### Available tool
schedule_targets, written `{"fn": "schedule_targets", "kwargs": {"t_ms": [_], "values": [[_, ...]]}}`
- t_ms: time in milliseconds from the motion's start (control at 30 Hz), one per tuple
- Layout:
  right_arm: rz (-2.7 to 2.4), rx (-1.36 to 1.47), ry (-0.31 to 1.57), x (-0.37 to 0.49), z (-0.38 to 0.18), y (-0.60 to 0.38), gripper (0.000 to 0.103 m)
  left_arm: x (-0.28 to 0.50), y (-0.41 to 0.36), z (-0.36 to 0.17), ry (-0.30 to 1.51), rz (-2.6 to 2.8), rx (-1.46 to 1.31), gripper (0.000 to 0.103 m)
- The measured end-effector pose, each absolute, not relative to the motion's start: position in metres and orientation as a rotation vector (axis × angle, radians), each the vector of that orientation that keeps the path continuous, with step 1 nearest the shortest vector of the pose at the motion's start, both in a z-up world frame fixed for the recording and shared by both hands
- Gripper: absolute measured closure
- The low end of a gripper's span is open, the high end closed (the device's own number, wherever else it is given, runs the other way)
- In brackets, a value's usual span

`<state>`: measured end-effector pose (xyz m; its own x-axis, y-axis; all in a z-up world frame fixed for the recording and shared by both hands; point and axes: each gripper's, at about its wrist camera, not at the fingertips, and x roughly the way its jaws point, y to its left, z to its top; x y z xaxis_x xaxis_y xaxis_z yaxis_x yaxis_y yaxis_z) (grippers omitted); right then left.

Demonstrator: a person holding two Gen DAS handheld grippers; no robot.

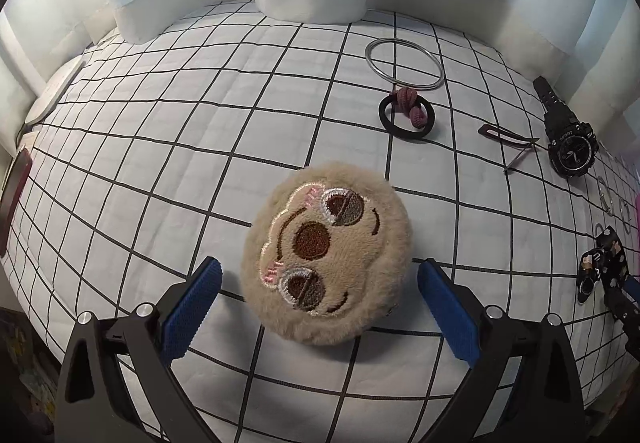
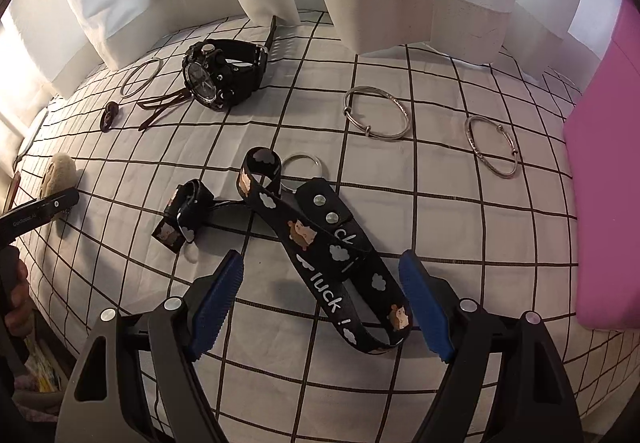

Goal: Organize jewelry
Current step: 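Move the left tool to the sloth plush while the right tool approaches the black strap, then close the left tool on the sloth plush while the right tool grasps the black strap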

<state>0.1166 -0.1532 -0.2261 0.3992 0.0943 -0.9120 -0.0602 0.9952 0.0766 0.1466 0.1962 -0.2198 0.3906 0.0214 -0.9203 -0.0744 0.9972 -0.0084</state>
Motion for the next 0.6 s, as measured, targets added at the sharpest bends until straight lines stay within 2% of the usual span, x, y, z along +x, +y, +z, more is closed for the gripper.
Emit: {"fn": "schedule_targets", "kwargs": {"t_ms": [133, 200, 300, 600], "values": [[0.089, -0.005, 1.153, 0.125, -0.232, -0.15, 0.026, 0.15, 0.195, -0.223, 1.164, 0.068, -0.047, 0.005], [0.089, -0.038, 1.147, 0.129, -0.235, -0.147, 0.018, 0.151, 0.195, -0.223, 1.156, 0.07, -0.048, 0.005], [0.095, -0.049, 1.116, 0.129, -0.238, -0.146, 0.011, 0.15, 0.196, -0.223, 1.131, 0.072, -0.055, 0.005], [0.103, -0.066, 1.013, 0.116, -0.241, -0.147, 0.009, 0.148, 0.196, -0.224, 1.115, 0.073, -0.055, 0.005]]}}
